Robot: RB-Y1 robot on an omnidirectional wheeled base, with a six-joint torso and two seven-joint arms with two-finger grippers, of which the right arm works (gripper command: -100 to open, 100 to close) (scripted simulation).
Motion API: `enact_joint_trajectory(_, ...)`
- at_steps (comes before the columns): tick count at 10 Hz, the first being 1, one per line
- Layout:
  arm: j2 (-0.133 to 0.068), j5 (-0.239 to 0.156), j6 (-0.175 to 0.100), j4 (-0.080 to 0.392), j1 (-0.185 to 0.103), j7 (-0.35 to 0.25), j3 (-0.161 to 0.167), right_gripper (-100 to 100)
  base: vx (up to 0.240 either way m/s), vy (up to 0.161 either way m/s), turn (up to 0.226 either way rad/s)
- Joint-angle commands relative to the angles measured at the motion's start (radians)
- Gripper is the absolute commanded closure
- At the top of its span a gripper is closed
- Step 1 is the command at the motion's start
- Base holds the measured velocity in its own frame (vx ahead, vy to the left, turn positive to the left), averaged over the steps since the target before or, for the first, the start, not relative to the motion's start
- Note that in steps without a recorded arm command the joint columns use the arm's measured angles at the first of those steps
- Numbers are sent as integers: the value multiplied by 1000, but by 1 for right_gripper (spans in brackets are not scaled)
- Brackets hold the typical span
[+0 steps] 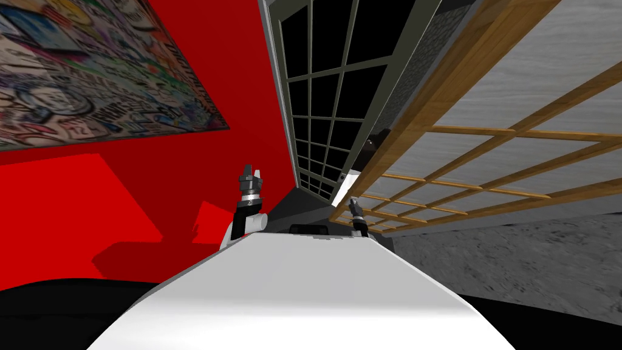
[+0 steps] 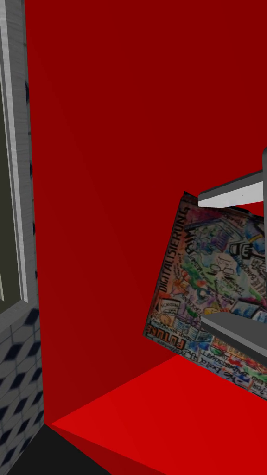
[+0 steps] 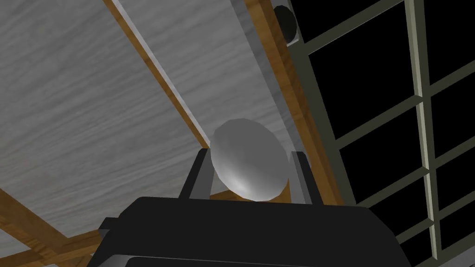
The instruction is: Pull the door open
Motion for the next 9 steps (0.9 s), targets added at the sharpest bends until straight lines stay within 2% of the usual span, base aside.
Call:
enact_joint_trajectory(1,-1,-22,-3,-3,0,-50,13,100,-49,-15,71)
enact_joint_trajectory(2,-3,-38,-4,-5,0,-78,20,100,-46,-17,76)
enact_joint_trajectory(3,-3,-38,-4,-5,0,-83,20,100,-32,-15,37)
enact_joint_trajectory(9,-14,-119,-6,-11,5,-245,55,100,-36,-16,64)
